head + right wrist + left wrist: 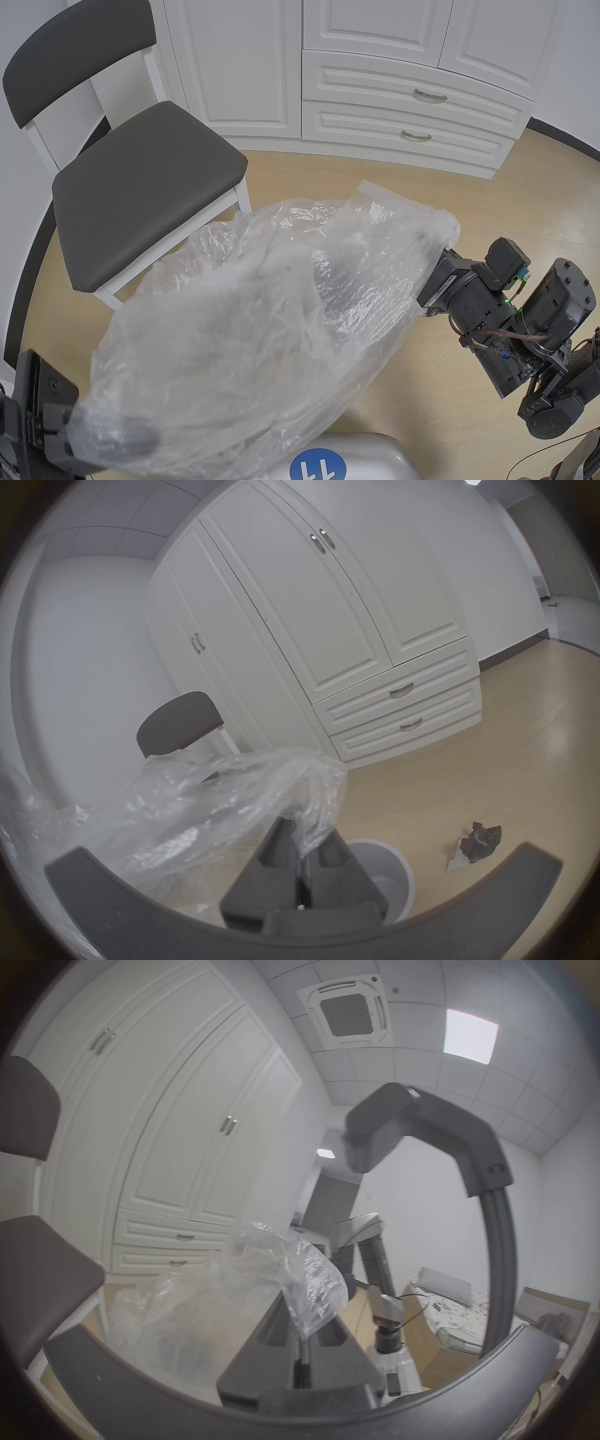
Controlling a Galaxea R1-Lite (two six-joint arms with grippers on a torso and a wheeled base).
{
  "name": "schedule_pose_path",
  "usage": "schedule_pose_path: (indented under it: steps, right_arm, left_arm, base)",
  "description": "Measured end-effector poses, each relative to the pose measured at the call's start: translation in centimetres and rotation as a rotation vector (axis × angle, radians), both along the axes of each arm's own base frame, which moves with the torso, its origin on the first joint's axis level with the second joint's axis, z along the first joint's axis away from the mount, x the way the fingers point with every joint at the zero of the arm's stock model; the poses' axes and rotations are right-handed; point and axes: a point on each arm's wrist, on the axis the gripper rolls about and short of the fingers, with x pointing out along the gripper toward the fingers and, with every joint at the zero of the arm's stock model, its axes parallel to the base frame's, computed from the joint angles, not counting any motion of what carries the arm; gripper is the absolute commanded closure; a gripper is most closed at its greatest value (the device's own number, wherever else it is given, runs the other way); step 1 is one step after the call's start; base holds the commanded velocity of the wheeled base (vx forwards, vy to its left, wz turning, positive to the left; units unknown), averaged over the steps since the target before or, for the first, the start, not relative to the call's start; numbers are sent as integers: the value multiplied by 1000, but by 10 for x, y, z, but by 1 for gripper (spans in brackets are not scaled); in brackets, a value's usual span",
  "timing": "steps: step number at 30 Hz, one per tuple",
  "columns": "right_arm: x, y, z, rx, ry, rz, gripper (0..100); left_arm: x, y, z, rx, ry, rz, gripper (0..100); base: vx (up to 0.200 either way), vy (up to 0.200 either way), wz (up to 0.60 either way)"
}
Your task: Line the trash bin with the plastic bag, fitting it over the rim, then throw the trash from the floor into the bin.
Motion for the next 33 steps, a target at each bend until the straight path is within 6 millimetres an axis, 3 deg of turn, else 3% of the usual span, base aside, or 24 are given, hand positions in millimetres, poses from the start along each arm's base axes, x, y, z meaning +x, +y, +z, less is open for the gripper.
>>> schedule_pose_path:
  steps: [8,17,33]
  right_arm:
    - [11,-3,4,-28,31,-97,100]
    - [21,-13,16,-58,74,-194,100]
    - [1,-34,19,-223,238,-247,100]
  left_arm:
    - [38,-5,-1,38,85,228,100]
    - [73,-7,-17,122,167,382,100]
    - [111,-1,-35,213,205,534,100]
  base:
    - [0,0,0]
    - [0,0,0]
    - [0,0,0]
